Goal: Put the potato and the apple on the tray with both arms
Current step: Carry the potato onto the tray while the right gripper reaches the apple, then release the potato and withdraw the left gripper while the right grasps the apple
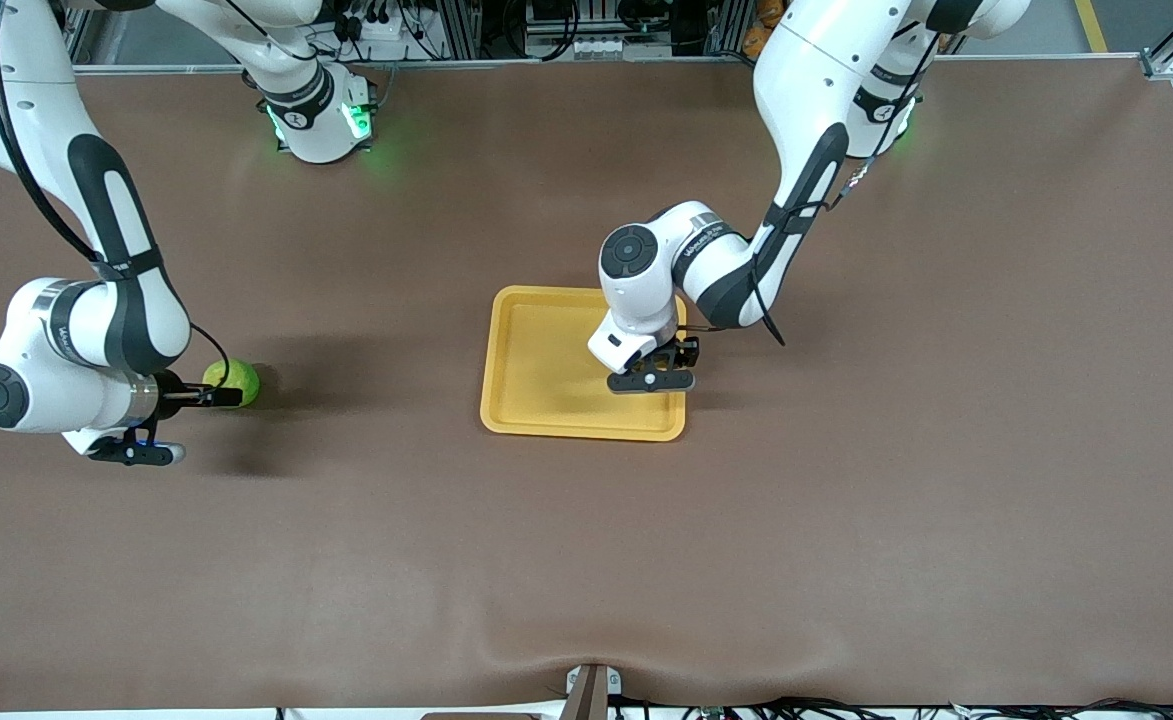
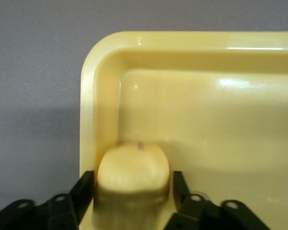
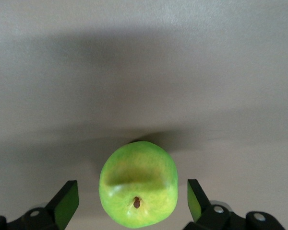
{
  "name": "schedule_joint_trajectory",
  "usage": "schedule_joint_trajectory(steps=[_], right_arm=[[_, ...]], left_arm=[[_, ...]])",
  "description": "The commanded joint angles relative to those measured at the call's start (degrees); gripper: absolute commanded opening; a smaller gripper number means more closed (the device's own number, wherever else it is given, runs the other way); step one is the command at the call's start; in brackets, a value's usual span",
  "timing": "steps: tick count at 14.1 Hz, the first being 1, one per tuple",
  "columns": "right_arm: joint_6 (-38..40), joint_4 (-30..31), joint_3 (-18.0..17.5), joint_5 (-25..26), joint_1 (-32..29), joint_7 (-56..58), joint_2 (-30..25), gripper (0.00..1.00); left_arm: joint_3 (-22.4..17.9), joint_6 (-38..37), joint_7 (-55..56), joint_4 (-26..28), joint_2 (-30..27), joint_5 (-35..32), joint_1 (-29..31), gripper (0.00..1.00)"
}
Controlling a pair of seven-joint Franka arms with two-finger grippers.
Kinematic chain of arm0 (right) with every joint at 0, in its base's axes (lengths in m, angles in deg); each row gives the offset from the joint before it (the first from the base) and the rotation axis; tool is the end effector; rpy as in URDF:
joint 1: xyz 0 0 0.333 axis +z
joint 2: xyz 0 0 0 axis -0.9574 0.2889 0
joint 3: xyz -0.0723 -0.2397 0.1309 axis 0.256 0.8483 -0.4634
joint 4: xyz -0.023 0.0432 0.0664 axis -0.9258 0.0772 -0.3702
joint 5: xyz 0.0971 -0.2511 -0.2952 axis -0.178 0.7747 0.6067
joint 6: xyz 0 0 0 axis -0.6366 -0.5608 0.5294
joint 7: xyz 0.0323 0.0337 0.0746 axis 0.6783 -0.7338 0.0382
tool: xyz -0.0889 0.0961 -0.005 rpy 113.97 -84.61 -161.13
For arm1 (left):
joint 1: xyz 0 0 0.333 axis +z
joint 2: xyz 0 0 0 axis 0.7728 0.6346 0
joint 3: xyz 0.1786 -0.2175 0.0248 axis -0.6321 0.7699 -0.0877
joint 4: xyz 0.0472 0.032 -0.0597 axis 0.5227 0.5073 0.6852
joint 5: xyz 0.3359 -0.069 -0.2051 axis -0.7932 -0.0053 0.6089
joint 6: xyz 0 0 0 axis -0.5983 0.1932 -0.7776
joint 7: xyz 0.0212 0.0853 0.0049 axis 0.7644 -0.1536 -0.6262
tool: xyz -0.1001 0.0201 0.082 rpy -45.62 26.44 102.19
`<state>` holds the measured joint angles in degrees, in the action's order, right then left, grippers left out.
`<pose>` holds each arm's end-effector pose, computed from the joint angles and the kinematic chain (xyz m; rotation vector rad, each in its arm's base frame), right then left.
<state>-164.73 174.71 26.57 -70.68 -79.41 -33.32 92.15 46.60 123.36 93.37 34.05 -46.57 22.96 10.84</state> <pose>0.5907 -0.0821 0.1754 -3.0733 0.1356 0.4642 0.4865 -0.4345 0.1442 -2.9643 0.0244 -0.1666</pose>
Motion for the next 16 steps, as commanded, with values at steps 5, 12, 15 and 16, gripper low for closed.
schedule_joint_trajectory(steps=[5, 12, 15, 16], right_arm=[[-4.26, 4.27, -0.64, -0.58, -0.65, 0.27, -0.41, 1.00], [-9.71, 9.45, -0.56, -0.41, -1.00, 1.14, -0.49, 0.88], [-8.14, 8.94, -0.64, -0.49, -0.83, 3.61, -1.02, 0.00], [-7.61, 8.24, -0.64, -0.41, -0.74, 3.79, -1.28, 0.00]], left_arm=[[-0.59, -3.72, 3.04, -1.54, -8.05, -1.38, 2.06, 1.00], [0.03, -9.79, -8.61, -3.92, -14.48, 0.73, 17.26, 1.00], [0.03, -14.01, -16.80, -3.92, -17.11, 0.73, 22.18, 1.00], [0.03, -14.90, -19.00, -3.83, -18.08, 0.73, 24.11, 1.00]])
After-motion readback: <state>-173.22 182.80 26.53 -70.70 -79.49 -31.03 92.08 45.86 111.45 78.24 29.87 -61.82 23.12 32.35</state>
